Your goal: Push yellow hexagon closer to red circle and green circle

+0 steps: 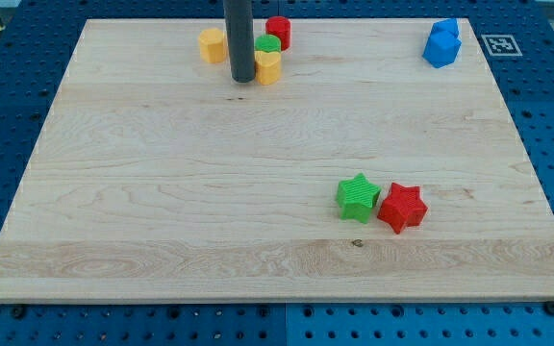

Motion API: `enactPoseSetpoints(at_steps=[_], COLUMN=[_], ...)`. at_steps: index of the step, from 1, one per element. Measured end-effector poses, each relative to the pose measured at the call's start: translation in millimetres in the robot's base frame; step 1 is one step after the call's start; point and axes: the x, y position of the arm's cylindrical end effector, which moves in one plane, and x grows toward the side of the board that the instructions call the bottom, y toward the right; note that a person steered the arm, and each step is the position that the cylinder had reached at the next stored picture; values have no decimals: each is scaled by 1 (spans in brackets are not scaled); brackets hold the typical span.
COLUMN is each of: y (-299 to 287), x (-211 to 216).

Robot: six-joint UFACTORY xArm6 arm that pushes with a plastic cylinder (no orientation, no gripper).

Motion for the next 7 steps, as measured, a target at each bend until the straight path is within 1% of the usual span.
enactPoseSetpoints(at_steps=[1,2,3,4,7], y=[-7,-51,-82,-83,-70], x=[2,4,-9,-42,-47])
